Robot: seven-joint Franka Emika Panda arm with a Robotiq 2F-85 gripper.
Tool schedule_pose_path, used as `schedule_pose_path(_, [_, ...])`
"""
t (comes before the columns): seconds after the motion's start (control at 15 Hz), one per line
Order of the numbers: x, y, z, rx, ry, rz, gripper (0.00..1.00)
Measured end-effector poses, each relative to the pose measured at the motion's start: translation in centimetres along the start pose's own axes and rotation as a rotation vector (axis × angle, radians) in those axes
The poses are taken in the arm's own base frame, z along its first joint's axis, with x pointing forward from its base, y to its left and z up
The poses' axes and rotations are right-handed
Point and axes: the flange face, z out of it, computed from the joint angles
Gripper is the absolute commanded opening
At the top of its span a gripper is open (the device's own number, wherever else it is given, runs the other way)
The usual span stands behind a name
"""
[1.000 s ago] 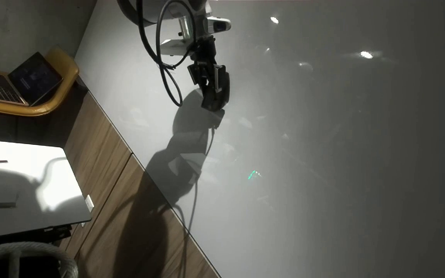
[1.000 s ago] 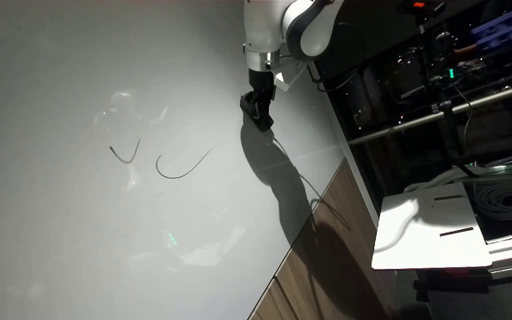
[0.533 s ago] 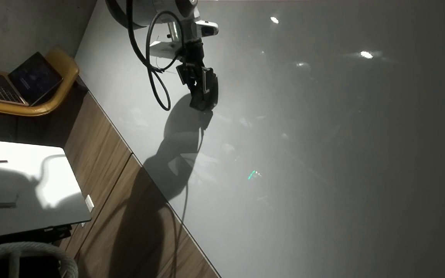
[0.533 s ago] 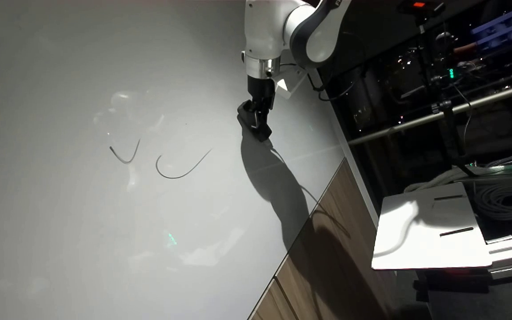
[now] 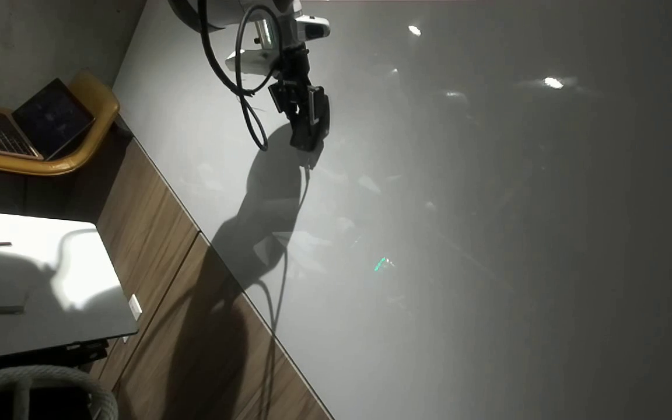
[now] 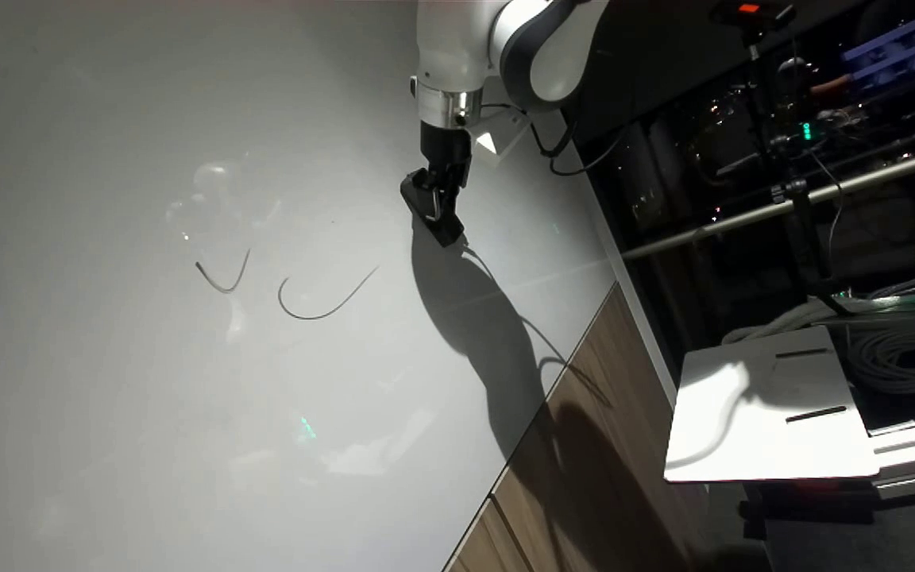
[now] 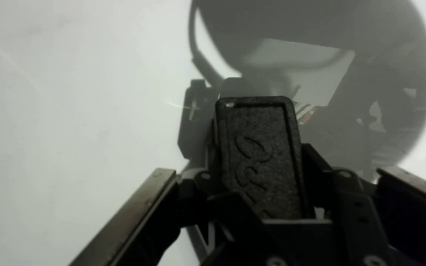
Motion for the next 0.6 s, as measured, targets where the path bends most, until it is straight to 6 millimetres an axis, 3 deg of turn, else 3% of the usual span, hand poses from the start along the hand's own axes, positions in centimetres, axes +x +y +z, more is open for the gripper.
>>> schedule_pose_path(0.33, [0.8, -2.8, -0.5, -0.006, -0.023, -0.035, 0.29])
schedule_pose_path(0.6, [1.3, -8.3, -1.2, 0.014, -0.04, -0.076, 0.29])
